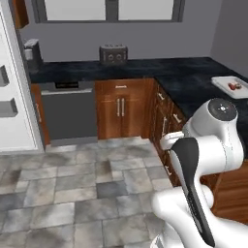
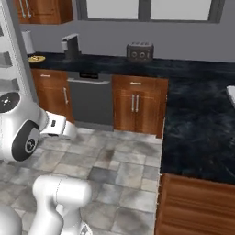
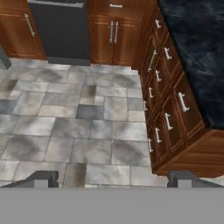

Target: Place the cold items (mushroom and carrot) from the fridge in one tupperware on the dining counter. Place the warm items (kebab skewer and hot dog) in the stove area in another tupperware.

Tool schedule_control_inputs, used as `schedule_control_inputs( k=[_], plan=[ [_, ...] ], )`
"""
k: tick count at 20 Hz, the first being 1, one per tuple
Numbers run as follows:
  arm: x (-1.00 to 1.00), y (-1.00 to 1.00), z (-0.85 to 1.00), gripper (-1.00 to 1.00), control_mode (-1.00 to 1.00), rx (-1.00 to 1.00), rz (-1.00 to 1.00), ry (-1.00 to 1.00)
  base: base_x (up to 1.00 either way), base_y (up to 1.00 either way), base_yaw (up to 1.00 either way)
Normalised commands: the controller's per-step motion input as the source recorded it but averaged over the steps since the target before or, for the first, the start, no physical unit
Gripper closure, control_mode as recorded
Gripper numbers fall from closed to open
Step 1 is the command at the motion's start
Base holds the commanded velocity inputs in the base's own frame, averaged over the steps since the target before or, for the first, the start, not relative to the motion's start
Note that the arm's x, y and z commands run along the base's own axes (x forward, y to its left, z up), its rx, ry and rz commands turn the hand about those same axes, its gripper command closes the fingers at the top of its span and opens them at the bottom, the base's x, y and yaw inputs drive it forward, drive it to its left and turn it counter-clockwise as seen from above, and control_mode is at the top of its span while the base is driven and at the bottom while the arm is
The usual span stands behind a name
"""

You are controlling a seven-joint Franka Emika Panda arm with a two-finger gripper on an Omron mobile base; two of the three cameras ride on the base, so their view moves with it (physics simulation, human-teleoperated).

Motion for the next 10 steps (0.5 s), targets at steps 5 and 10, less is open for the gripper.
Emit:
schedule_control_inputs(
  k=[5, 10],
  plan=[
    [0.0, 0.0, 0.0, -1.0, 1.0, 0.0, 0.0, 0.0, 0.98, 0.78, -0.13],
    [0.0, 0.0, 0.0, -1.0, 1.0, 0.0, 0.0, 0.0, 1.0, 0.27, 0.11]
  ],
)
